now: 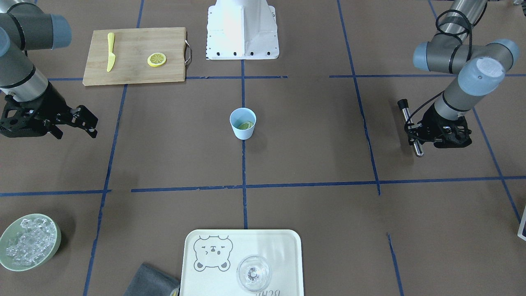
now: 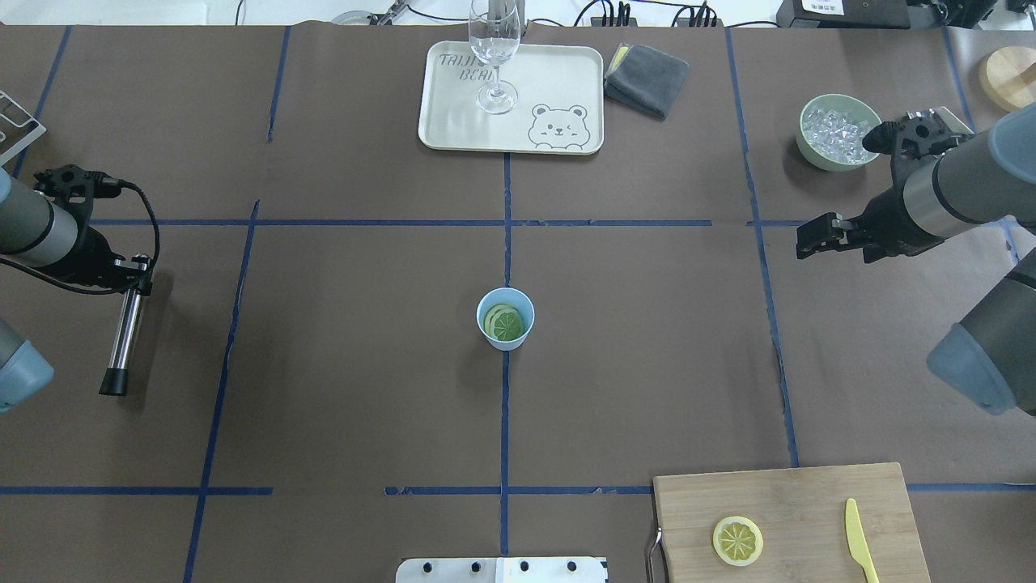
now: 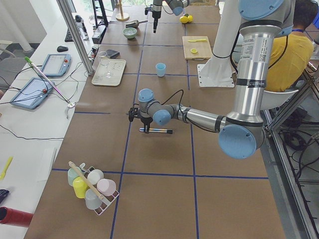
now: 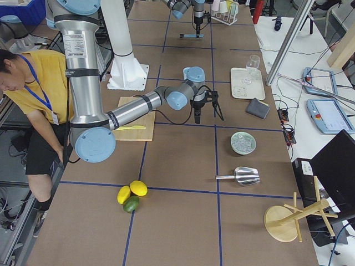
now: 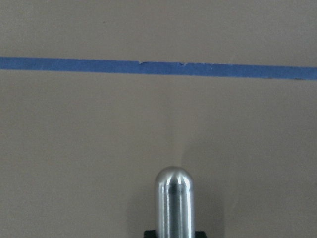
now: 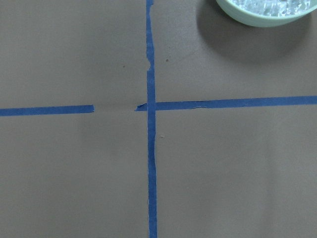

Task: Squeeze lemon into cup
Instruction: 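Open the left gripper and draw it back from the steel rod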

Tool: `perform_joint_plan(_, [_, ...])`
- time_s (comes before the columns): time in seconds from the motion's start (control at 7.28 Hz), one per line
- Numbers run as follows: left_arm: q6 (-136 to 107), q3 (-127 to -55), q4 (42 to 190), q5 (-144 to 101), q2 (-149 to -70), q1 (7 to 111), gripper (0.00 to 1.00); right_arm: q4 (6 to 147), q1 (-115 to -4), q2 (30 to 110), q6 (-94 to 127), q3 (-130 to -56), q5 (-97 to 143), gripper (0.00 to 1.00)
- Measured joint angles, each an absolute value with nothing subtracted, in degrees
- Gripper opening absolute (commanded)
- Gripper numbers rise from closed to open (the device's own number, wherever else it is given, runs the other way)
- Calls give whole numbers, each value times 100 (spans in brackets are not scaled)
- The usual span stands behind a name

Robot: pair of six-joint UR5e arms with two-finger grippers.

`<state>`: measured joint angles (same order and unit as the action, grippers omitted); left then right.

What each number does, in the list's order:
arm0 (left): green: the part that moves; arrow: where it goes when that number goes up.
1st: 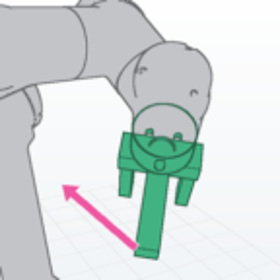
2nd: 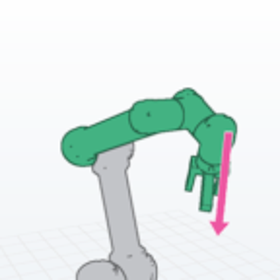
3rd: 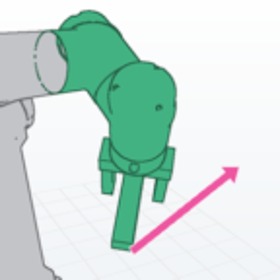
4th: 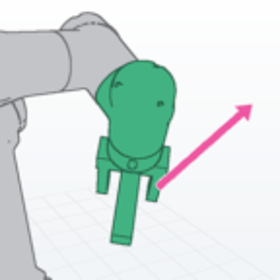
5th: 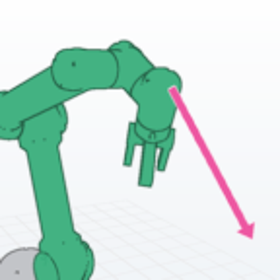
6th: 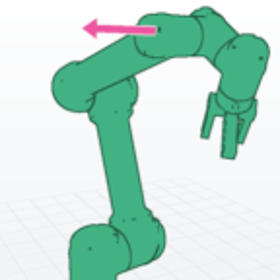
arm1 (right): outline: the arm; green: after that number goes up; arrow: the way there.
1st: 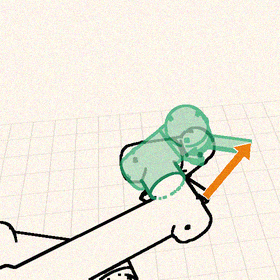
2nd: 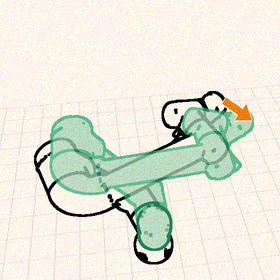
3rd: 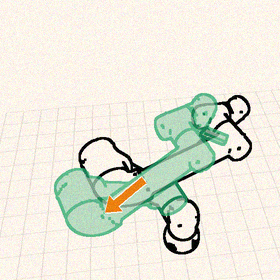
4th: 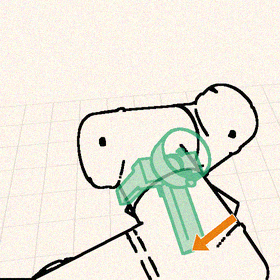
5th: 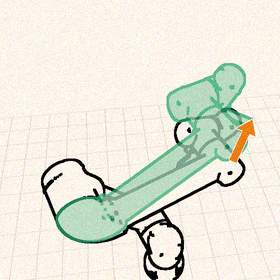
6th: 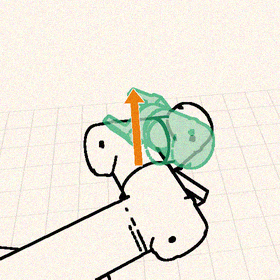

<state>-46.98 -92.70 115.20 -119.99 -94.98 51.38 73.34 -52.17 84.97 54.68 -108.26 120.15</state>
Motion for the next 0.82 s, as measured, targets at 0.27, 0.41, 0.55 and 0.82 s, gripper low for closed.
perform_joint_plan(0.27, [-4624, -9243, 11465, -11974, -9526, 5125, 0, 7330, -5214, 8499, 5469, -10821, 12015, 100])
perform_joint_plan(0.41, [-4626, -9225, 11457, -11974, -9534, 5109, 0, 7330, -5212, 8499, 5473, -10820, 12015, 100])
perform_joint_plan(0.55, [-4634, -9204, 11450, -11977, -9548, 5090, 5, 7330, -5212, 8499, 5474, -10820, 12015, 100])
perform_joint_plan(0.82, [-4650, -9152, 11435, -11985, -9599, 5058, 99, 7330, -5212, 8499, 5475, -10824, 12020, 100])
